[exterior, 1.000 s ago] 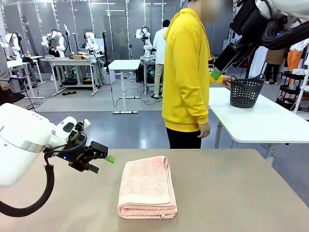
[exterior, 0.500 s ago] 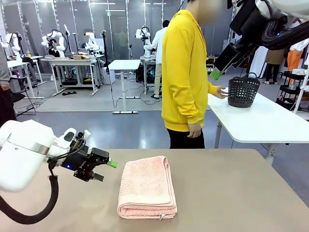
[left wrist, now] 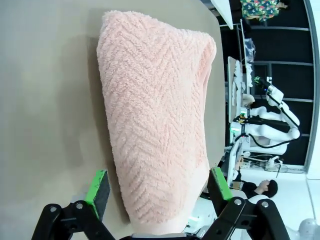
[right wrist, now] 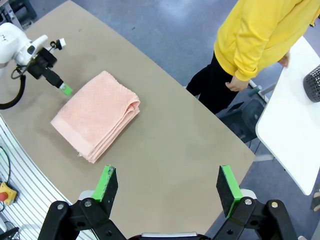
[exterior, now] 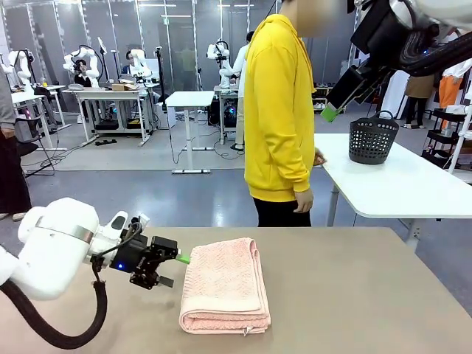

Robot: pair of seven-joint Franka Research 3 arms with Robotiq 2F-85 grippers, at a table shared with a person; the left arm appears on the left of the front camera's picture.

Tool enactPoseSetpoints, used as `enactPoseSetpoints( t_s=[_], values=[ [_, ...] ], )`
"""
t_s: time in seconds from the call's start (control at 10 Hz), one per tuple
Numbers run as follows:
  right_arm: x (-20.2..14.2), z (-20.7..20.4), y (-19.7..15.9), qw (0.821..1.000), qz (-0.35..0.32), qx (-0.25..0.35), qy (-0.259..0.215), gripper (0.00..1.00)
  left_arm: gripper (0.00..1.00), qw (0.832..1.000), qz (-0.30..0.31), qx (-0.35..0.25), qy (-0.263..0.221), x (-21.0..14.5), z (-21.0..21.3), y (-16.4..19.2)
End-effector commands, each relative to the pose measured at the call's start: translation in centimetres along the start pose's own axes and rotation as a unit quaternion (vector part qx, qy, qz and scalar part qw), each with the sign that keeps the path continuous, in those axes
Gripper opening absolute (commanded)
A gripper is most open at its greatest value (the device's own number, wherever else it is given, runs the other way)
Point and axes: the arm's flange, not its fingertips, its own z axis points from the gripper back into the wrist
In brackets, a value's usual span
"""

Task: Fold the towel.
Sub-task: Pick up the 100 cm Hotel Towel and place it on the left side of the table.

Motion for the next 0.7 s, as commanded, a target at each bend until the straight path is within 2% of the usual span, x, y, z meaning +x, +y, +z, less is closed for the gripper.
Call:
enactPoseSetpoints(
  t_s=[0.0, 0.3, 0.6],
  values=[
    [0.0, 0.2, 0.1, 1.0, -0.001, -0.002, 0.004, 1.0, 1.0, 0.999, 0.011, -0.032, -0.01, 0.5, -1.4, 1.3],
    [0.0, 0.2, 0.1, 1.0, -0.001, -0.002, 0.004, 1.0, 1.0, 0.997, 0.027, -0.07, -0.006, 0.5, -2.9, 1.9],
    [0.0, 0.2, 0.1, 1.0, -0.001, -0.002, 0.004, 1.0, 1.0, 0.997, 0.038, -0.071, -0.011, 0.8, -3.4, 1.8]
  ],
)
